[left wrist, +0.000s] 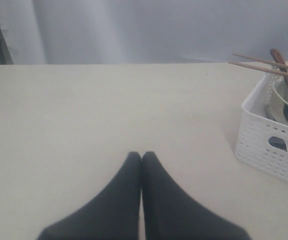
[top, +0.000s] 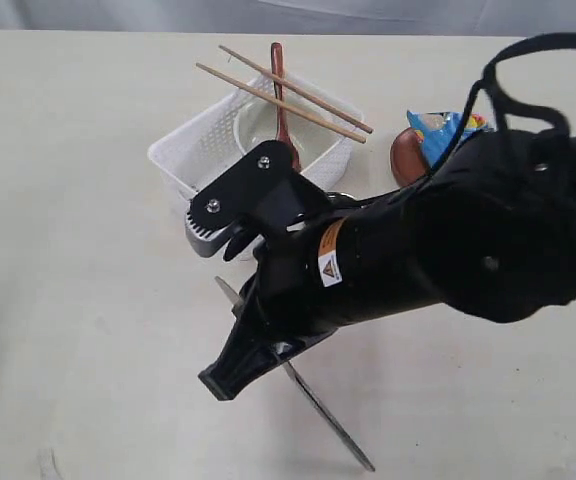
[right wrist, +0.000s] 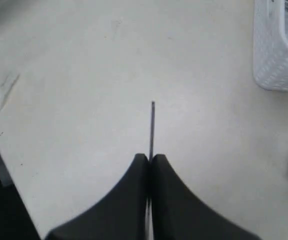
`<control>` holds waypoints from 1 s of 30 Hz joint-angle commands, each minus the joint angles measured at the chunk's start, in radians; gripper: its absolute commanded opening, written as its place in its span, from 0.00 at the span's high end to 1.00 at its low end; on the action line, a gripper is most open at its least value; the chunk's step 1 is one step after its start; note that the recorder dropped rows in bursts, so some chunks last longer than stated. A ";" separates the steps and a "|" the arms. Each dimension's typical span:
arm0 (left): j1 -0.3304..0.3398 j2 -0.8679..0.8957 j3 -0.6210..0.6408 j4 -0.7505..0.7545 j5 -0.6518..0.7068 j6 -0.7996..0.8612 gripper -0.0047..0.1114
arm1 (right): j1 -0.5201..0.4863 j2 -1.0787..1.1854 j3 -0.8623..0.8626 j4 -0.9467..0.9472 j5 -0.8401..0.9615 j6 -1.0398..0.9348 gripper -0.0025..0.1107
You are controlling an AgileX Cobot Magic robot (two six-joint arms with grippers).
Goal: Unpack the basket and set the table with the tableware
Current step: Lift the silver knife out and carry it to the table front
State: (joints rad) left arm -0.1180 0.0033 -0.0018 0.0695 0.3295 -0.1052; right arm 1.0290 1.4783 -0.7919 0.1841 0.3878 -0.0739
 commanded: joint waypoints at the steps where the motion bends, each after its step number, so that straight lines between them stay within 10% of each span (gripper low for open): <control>1: -0.007 -0.003 0.002 0.004 -0.005 0.001 0.96 | -0.003 0.068 0.002 -0.059 -0.103 0.074 0.98; 20: -0.007 -0.003 0.002 0.004 -0.005 0.001 0.96 | -0.121 0.236 -0.067 -0.156 -0.082 0.208 0.98; 25: -0.007 -0.003 0.002 0.004 -0.005 0.001 0.96 | -0.119 0.233 -0.074 -0.161 -0.048 0.208 0.57; 30: -0.007 -0.003 0.002 0.004 -0.005 0.001 0.96 | -0.119 0.188 -0.161 -0.164 0.195 0.206 0.57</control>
State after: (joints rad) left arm -0.1180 0.0033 -0.0018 0.0695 0.3295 -0.1052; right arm 0.9144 1.7015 -0.9067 0.0310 0.4402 0.1316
